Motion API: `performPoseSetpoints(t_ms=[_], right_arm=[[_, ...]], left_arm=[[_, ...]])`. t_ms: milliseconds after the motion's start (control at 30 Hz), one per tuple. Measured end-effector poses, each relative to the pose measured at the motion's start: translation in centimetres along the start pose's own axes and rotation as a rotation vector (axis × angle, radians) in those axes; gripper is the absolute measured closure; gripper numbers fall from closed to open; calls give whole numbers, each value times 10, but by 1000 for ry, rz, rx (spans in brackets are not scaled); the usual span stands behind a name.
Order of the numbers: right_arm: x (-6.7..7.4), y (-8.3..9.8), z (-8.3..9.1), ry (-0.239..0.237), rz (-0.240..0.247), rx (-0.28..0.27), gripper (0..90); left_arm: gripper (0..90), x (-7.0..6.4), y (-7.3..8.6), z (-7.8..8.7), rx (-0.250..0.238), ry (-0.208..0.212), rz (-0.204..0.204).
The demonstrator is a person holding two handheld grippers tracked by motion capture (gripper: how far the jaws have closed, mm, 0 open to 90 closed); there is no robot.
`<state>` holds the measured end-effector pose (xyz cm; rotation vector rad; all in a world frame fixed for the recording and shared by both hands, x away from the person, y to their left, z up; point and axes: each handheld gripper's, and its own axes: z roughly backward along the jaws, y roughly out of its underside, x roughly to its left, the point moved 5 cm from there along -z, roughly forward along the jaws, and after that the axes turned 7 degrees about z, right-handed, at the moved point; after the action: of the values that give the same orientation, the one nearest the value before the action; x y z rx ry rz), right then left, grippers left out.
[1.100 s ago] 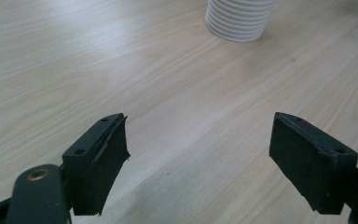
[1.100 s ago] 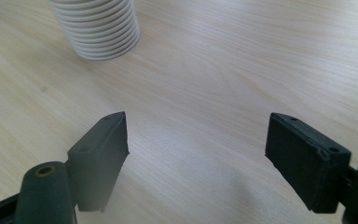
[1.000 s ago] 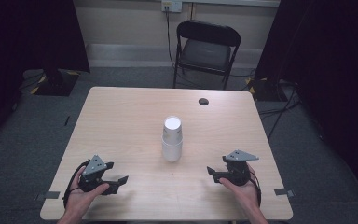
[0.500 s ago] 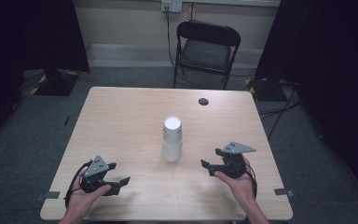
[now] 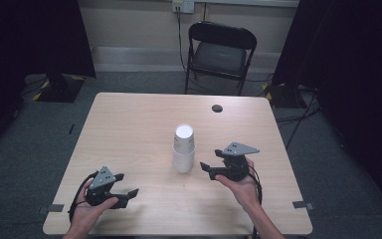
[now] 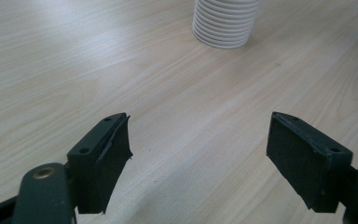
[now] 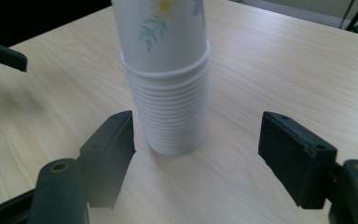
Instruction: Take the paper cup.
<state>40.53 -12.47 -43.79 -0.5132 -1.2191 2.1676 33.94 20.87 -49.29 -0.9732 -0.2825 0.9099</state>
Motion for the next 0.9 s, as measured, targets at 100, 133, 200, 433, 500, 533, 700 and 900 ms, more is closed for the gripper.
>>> performPoseSetpoints(t_ms=[100,133,200,433,500,533,700,900], right_arm=[[4,-7,-4,-11,15,-14,261],[5,-10,-6,-12,19,-15,260],[7,-14,-9,-18,27,-18,252],[5,-34,-16,-46,54,-26,221],[5,-39,-19,-49,68,-26,197],[5,-41,-20,-54,70,-29,193],[4,-52,-27,-47,86,-39,185],[0,-63,-36,-54,94,-46,171]], left_arm=[[211,1,0,1,-1,-6,-1],[211,1,0,1,-1,-6,-1],[211,1,-1,1,-2,-5,0],[211,-1,-1,0,4,3,-17],[211,-2,-1,1,2,7,-15],[211,-2,-1,1,4,3,-17],[211,-1,-1,2,-2,4,-8],[211,-2,0,2,-2,5,-13]])
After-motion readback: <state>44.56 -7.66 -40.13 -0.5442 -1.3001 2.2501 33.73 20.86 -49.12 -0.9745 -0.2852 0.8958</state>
